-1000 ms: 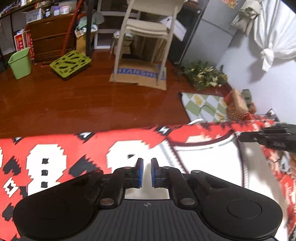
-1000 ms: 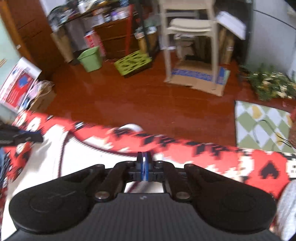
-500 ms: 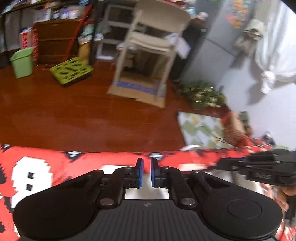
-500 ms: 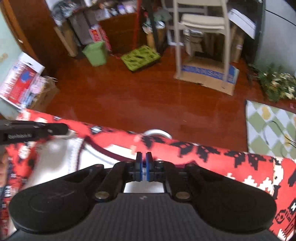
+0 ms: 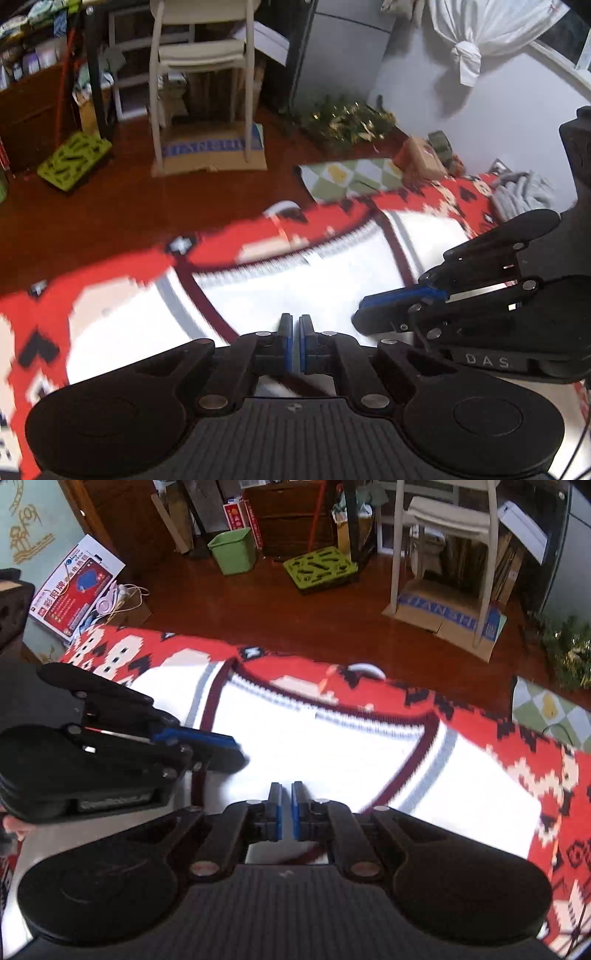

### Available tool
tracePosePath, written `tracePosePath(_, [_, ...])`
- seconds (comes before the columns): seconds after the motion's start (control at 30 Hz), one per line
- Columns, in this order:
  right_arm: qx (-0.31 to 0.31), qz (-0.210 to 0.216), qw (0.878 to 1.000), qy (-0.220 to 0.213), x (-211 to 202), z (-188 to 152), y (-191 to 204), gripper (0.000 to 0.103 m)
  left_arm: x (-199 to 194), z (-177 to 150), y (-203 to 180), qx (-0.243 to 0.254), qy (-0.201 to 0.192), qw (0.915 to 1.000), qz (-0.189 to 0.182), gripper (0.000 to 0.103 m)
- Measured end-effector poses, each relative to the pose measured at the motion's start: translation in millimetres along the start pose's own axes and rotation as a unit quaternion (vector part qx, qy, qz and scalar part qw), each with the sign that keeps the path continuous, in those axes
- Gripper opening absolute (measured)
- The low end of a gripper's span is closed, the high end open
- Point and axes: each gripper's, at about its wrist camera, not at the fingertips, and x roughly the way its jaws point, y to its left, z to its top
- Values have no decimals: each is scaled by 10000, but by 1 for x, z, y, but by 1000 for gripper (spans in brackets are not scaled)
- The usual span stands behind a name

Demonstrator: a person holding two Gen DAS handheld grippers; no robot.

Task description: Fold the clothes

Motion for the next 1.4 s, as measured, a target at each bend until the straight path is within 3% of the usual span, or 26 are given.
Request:
tracePosePath(0.27, [456, -77, 9986, -257, 31, 38, -23, 2, 19, 20, 17, -242, -95, 9993, 278, 5])
tracePosePath(0.37, [519, -97, 9982, -297, 36, 44, -28, 7, 20, 25, 25, -464, -159, 9984, 290, 5])
tracePosePath(0.57, [634, -137, 9971, -410, 7, 50, -41, 8, -17, 28, 37, -421, -302, 9985, 194, 7])
tracePosePath(0.73, [588, -365, 9972, -270, -40, 28, -74, 8, -58, 9, 60, -472, -330, 9983, 91, 7])
tracePosePath(0.8, [669, -443, 9967, -151, -54, 11, -87, 12, -66, -7, 68, -534, -273, 9982, 76, 7])
tracePosePath(0.97, [839, -527, 9950, 124, -66, -32, -112, 12, -62, -35, 73, -536, 4, 9985, 114, 6])
tracePosePath(1.03, [971, -472, 9941, 35, -66, -43, -118, 10, -55, -40, 74, -517, 65, 9985, 162, 6])
tracePosePath(1.4, [1059, -888, 9901, -250, -36, -5, -125, 9, -19, -12, 73, -429, -213, 9976, 496, 3])
